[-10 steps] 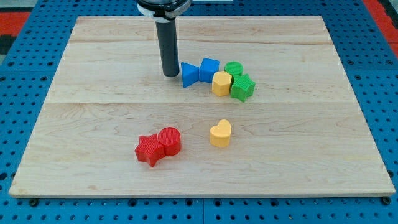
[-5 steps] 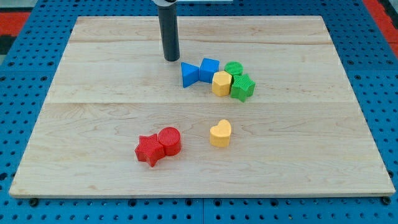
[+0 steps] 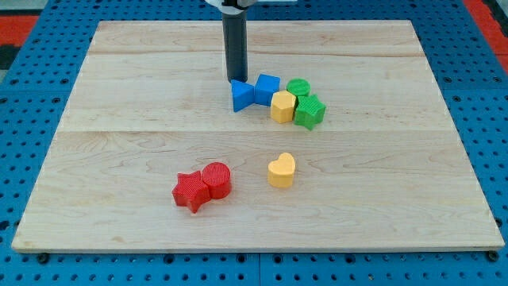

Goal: Push blue triangle beside blue cube

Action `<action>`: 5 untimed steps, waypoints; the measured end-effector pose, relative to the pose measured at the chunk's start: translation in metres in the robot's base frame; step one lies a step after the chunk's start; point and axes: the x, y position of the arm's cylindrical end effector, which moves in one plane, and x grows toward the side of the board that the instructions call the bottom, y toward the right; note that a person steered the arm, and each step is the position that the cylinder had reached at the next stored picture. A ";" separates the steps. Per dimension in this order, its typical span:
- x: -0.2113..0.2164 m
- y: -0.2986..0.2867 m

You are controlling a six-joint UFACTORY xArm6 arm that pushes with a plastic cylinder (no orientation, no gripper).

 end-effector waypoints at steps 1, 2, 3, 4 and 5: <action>0.003 0.000; 0.008 0.000; 0.010 0.000; 0.010 0.007; 0.012 0.019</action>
